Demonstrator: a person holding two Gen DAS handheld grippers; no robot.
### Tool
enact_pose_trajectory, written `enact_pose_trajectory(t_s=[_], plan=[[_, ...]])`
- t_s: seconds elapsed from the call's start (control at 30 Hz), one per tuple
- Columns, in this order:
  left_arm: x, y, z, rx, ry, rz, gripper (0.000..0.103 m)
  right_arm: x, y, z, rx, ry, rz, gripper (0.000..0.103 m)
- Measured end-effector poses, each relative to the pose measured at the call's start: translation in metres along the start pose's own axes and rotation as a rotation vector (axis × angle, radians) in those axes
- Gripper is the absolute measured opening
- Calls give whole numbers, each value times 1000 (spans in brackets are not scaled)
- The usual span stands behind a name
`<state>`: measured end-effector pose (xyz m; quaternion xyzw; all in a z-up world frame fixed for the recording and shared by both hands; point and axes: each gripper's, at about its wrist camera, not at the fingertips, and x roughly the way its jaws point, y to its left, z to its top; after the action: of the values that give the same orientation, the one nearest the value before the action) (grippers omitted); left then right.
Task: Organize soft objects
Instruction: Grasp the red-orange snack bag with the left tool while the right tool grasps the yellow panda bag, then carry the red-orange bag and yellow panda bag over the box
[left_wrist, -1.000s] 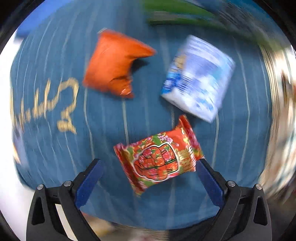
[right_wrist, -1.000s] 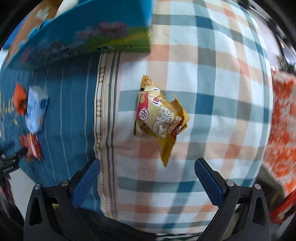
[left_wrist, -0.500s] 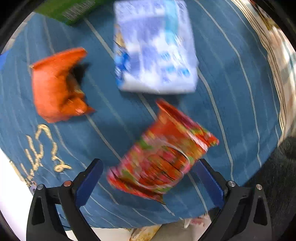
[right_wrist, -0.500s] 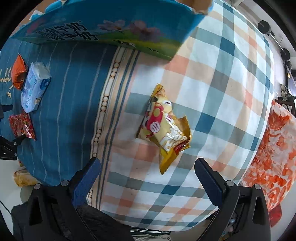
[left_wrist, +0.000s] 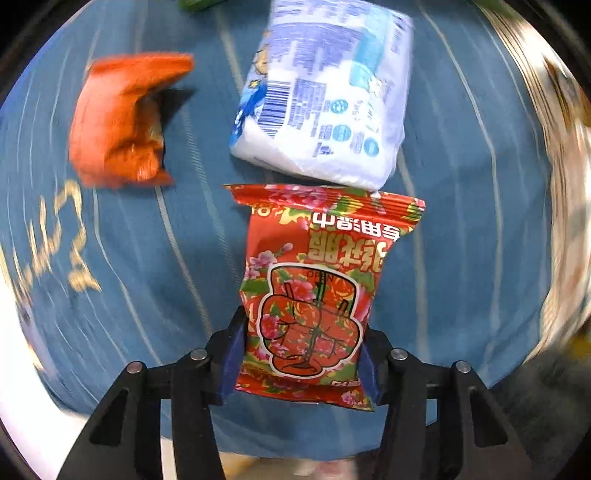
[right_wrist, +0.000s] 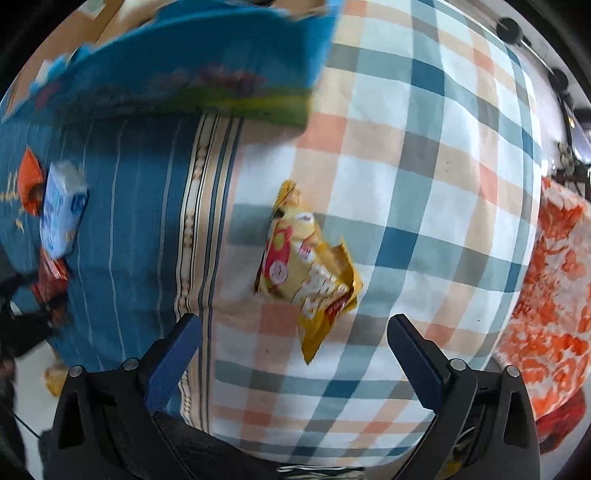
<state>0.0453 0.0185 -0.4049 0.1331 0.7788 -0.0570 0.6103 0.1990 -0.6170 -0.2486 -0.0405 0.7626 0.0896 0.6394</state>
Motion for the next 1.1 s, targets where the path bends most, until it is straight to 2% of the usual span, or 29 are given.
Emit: enact_pose_trajectory(t_s=[0.07, 0.17, 0.23, 0.27, 0.43, 0.57, 0.63, 0.7, 0.8, 1.1], plan=[[0, -3, 3, -116, 23, -34, 49, -1, -3, 4, 13, -7, 1, 98], [2, -5, 1, -267, 7, -87, 49, -1, -6, 8, 23, -8, 5, 91], [5, -10, 2, -325, 11, -128, 49, 5, -14, 10, 74, 15, 55, 70], [7, -10, 1, -343, 18, -141, 49, 6, -21, 10, 107, 35, 83, 56], [10, -20, 3, -347, 8, -146, 51, 4, -53, -18, 253, 21, 239, 56], [20, 29, -1, -329, -4, -154, 52, 18, -69, -39, 333, 33, 351, 57], [23, 33, -2, -331, -10, -153, 50, 24, -75, -46, 380, 26, 407, 57], [26, 50, 0, -327, -17, -148, 47, 22, -72, -53, 389, -5, 396, 56], [4, 39, -5, -336, -35, -130, 46, 4, -60, -64, 349, -59, 330, 53], [-55, 25, -28, -328, -172, -50, 46, -33, -12, -116, 192, -138, 212, 50]])
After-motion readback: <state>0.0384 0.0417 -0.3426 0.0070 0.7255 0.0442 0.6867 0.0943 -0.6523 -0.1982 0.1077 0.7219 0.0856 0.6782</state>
